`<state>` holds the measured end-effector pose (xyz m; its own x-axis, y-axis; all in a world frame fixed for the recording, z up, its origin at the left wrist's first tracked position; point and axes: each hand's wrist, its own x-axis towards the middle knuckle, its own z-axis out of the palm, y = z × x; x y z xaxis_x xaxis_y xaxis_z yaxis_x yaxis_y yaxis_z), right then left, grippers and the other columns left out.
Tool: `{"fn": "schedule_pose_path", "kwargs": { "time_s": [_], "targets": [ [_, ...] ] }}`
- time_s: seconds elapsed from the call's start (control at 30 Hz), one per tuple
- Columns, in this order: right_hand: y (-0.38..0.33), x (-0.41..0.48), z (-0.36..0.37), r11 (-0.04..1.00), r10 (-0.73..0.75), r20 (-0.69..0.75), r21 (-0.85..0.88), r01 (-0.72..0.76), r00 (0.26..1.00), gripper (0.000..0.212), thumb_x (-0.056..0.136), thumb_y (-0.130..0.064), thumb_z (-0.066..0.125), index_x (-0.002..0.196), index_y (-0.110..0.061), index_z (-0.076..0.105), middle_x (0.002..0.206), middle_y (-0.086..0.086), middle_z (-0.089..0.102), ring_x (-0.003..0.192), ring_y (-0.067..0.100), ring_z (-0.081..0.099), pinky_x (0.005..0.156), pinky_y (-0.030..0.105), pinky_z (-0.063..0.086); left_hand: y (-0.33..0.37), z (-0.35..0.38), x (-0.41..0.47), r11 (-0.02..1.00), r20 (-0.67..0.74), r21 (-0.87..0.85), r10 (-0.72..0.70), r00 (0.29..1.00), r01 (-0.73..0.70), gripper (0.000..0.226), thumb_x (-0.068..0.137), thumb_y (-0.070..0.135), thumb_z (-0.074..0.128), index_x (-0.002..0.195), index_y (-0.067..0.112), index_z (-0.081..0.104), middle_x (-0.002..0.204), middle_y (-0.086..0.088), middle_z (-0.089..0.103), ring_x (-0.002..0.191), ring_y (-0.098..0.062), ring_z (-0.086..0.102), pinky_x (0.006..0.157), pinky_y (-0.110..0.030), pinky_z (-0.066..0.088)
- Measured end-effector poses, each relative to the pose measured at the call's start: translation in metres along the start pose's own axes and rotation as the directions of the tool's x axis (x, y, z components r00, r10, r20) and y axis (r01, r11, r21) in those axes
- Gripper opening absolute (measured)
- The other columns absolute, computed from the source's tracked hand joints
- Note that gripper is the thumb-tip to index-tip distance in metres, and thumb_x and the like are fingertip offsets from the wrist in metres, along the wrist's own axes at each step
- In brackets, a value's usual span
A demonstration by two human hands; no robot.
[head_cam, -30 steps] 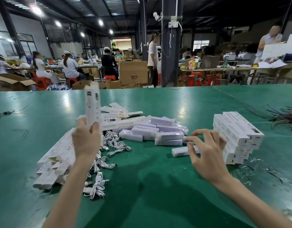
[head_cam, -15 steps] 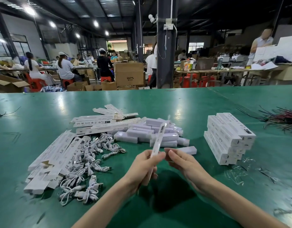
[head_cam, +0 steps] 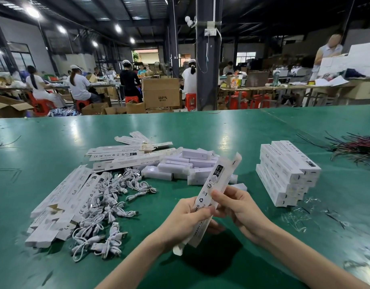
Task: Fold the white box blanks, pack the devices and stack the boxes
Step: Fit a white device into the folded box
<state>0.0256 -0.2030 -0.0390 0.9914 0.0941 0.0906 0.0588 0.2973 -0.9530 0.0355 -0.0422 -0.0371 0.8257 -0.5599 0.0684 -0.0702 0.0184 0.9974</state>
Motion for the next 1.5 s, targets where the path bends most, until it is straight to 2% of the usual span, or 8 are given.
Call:
{"fn": "schedule_pose_path", "kwargs": {
  "time_s": [0.2, 0.4, 0.5, 0.67, 0.9, 1.03, 1.23, 1.5],
  "targets": [
    [-0.003, -0.001, 0.001, 0.999, -0.047, -0.031, -0.016, 0.047, 0.998, 0.035, 0.066, -0.026, 0.077, 0.092, -0.002, 0.074, 0.092, 0.023, 0.071, 0.067, 0.02, 0.06, 0.047, 0.022, 0.043, -0.002, -0.001, 0.001, 1.0, 0.024, 0.007, -0.003, 1.0, 0.003, 0.017, 0.098, 0.009, 0.051, 0.106, 0.013, 0.065, 0.099, -0.009, 0.075, 0.076, -0.02, 0.071, 0.073, -0.028, 0.056],
    [-0.014, 0.003, -0.001, 0.984, -0.099, -0.014, 0.147, 0.1, 0.995, 0.037, 0.073, -0.017, 0.069, 0.108, -0.01, 0.061, 0.099, 0.01, 0.07, 0.087, 0.021, 0.068, 0.073, 0.03, 0.055, -0.002, 0.004, 0.002, 0.964, -0.105, 0.257, 0.103, 0.989, -0.073, 0.021, 0.094, 0.024, 0.059, 0.114, 0.022, 0.054, 0.091, 0.008, 0.065, 0.07, -0.004, 0.056, 0.068, -0.023, 0.046],
    [-0.022, 0.0, -0.002, 0.974, -0.179, 0.008, 0.146, 0.176, 0.984, 0.029, 0.075, -0.019, 0.067, 0.104, -0.018, 0.065, 0.1, 0.007, 0.072, 0.092, 0.02, 0.068, 0.081, 0.033, 0.054, -0.002, 0.007, -0.002, 0.807, -0.137, 0.558, 0.321, 0.937, -0.195, 0.032, 0.094, 0.038, 0.047, 0.126, 0.035, 0.044, 0.096, 0.026, 0.055, 0.089, 0.007, 0.047, 0.082, -0.015, 0.038],
    [-0.02, -0.007, 0.005, 0.942, -0.311, -0.001, -0.131, 0.308, 0.95, 0.046, 0.074, -0.033, 0.07, 0.118, -0.031, 0.059, 0.102, 0.002, 0.072, 0.098, 0.016, 0.065, 0.088, 0.029, 0.054, -0.01, 0.005, -0.003, 0.477, -0.024, 0.838, 0.514, 0.857, -0.263, 0.06, 0.102, 0.031, 0.032, 0.149, 0.04, -0.003, 0.122, 0.009, 0.038, 0.109, -0.009, 0.032, 0.102, -0.023, 0.027],
    [-0.026, -0.013, 0.002, 0.524, -0.655, 0.181, -0.591, 0.614, 0.733, 0.069, 0.095, -0.027, 0.053, 0.146, -0.051, 0.012, 0.112, -0.019, 0.059, 0.096, 0.002, 0.06, 0.086, 0.016, 0.048, 0.006, 0.009, -0.007, 0.481, -0.057, 0.716, 0.763, 0.644, -0.506, 0.055, 0.1, 0.025, 0.043, 0.15, 0.032, 0.019, 0.13, 0.0, 0.05, 0.121, -0.002, 0.049, 0.101, -0.017, 0.039],
    [-0.034, -0.016, -0.001, 0.401, -0.671, 0.328, -0.594, 0.698, 0.665, 0.057, 0.097, -0.021, 0.052, 0.14, -0.043, 0.021, 0.105, -0.016, 0.055, 0.088, 0.02, 0.06, 0.075, 0.039, 0.052, 0.015, 0.01, -0.009, 0.457, -0.076, 0.669, 0.826, 0.558, -0.586, 0.051, 0.098, 0.02, 0.049, 0.144, 0.031, 0.029, 0.136, -0.003, 0.05, 0.121, -0.008, 0.054, 0.099, -0.028, 0.047],
    [-0.044, -0.028, 0.006, 0.643, -0.523, 0.302, -0.474, 0.602, 0.797, 0.049, 0.093, -0.012, 0.048, 0.127, -0.046, 0.048, 0.093, 0.028, 0.055, 0.063, 0.044, 0.043, 0.051, 0.046, 0.039, 0.022, 0.013, -0.013, 0.528, -0.13, 0.54, 0.821, 0.556, -0.655, 0.034, 0.101, 0.022, 0.046, 0.134, 0.026, 0.044, 0.131, 0.002, 0.052, 0.115, -0.021, 0.059, 0.093, -0.036, 0.051],
    [-0.049, -0.032, 0.007, 0.755, -0.415, 0.342, -0.387, 0.529, 0.843, 0.036, 0.093, -0.028, 0.05, 0.129, -0.027, 0.048, 0.085, 0.014, 0.056, 0.057, 0.032, 0.041, 0.048, 0.034, 0.032, 0.023, 0.021, -0.014, 0.666, -0.248, 0.371, 0.743, 0.621, -0.648, 0.031, 0.094, 0.018, 0.055, 0.119, 0.036, 0.059, 0.12, 0.005, 0.052, 0.111, -0.014, 0.057, 0.085, -0.023, 0.051]
  ]
}}
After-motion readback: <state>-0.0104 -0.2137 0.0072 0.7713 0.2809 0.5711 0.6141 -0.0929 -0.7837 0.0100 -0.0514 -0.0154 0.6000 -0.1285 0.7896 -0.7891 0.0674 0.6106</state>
